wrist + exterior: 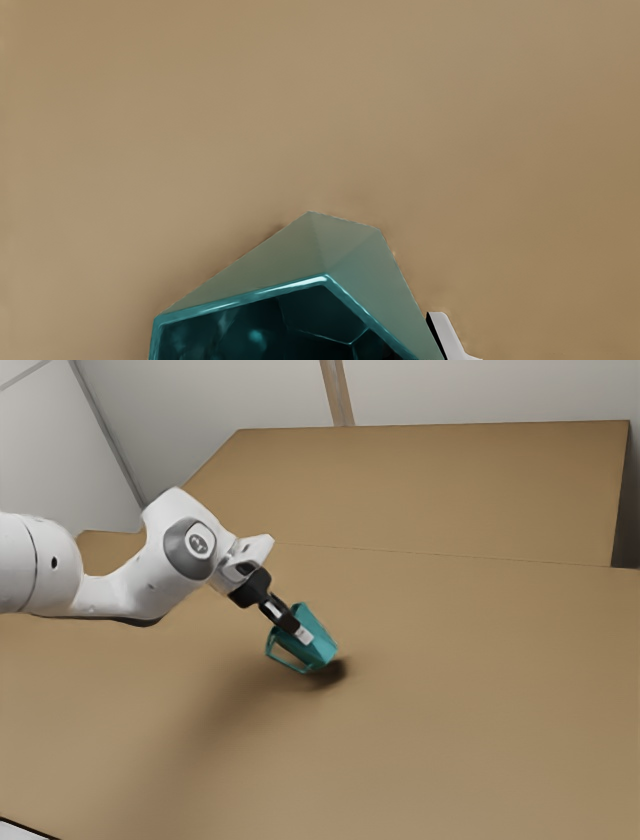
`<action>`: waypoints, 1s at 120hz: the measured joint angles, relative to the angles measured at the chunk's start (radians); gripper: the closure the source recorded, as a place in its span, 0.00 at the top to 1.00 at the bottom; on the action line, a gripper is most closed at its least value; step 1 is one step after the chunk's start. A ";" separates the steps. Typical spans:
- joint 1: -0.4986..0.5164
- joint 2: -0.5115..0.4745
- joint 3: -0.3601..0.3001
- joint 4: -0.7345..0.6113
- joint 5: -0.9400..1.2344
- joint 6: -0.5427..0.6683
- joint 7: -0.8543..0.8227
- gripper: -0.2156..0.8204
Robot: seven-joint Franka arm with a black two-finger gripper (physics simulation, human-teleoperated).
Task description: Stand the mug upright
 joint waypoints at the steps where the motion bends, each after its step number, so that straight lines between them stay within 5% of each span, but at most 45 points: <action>1: 0.000 -0.003 -0.002 -0.003 0.016 0.002 -0.007 0.04; 38: -0.013 -0.087 -0.074 -0.100 0.370 0.059 -0.249 0.04; 101: 0.030 -0.097 -0.097 -0.194 0.487 0.135 -0.483 0.04; 120: 0.028 -0.094 -0.097 -0.200 0.482 0.146 -0.513 0.36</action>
